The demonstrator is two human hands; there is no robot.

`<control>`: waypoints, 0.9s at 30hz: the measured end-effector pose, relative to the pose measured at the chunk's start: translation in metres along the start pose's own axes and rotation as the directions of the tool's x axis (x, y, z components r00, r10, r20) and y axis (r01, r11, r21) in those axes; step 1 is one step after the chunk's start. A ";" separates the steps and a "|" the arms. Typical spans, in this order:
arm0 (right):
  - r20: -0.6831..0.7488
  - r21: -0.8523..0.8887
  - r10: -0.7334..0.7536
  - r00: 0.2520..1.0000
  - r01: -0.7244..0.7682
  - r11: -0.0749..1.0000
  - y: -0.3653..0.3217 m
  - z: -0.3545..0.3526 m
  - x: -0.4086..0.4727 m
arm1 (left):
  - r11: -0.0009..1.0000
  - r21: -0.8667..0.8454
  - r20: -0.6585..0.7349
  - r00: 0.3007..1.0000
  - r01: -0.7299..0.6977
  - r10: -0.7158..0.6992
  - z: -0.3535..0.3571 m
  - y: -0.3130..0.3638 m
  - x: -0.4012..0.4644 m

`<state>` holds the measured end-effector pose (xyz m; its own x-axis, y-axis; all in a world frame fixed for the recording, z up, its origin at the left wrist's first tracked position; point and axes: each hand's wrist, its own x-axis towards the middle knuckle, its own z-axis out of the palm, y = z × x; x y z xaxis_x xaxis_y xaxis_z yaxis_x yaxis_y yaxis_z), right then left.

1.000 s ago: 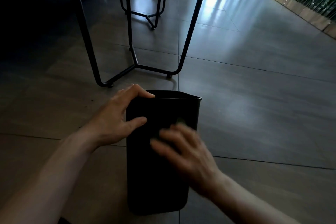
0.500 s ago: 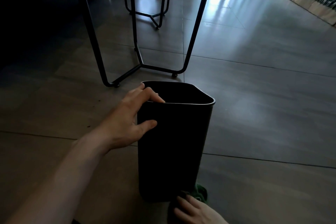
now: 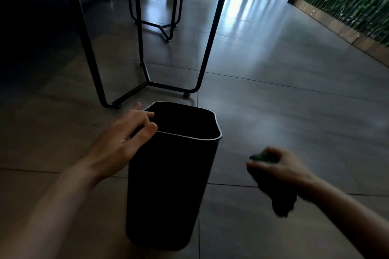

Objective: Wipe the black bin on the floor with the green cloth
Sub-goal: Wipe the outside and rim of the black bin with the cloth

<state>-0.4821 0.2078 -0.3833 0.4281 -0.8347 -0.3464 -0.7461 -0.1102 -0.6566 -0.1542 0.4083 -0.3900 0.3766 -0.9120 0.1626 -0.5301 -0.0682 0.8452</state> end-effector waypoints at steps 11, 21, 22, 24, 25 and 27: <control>0.134 0.352 0.010 0.991 -0.058 0.934 -0.068 0.026 0.075 | 0.981 -0.080 -0.049 0.982 0.178 -0.182 -0.011 -0.010 -0.009; 0.249 0.262 0.151 0.957 -0.216 0.941 -0.066 0.042 0.055 | 0.799 0.106 -0.366 0.770 0.592 -0.523 -0.019 -0.016 -0.005; 0.224 0.269 0.171 0.959 -0.230 0.935 -0.065 0.044 0.053 | 0.781 0.145 -0.380 0.763 0.608 -0.523 -0.018 -0.014 -0.003; 0.173 0.300 0.207 0.963 -0.252 0.920 -0.063 0.044 0.049 | 0.775 0.198 -0.400 0.772 0.600 -0.495 -0.013 -0.010 0.000; 0.152 0.310 0.218 0.964 -0.256 0.916 -0.062 0.044 0.046 | 0.785 0.202 -0.410 0.778 0.586 -0.476 -0.010 -0.008 0.002; 0.114 0.318 0.226 0.967 -0.251 0.914 -0.061 0.044 0.040 | 0.807 0.175 -0.413 0.786 0.564 -0.460 -0.003 -0.005 0.005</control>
<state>-0.3973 0.2048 -0.3863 0.3038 -0.7709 -0.5598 -0.6273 0.2804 -0.7266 -0.1474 0.4048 -0.3925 0.8534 -0.5188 -0.0503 -0.3484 -0.6396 0.6852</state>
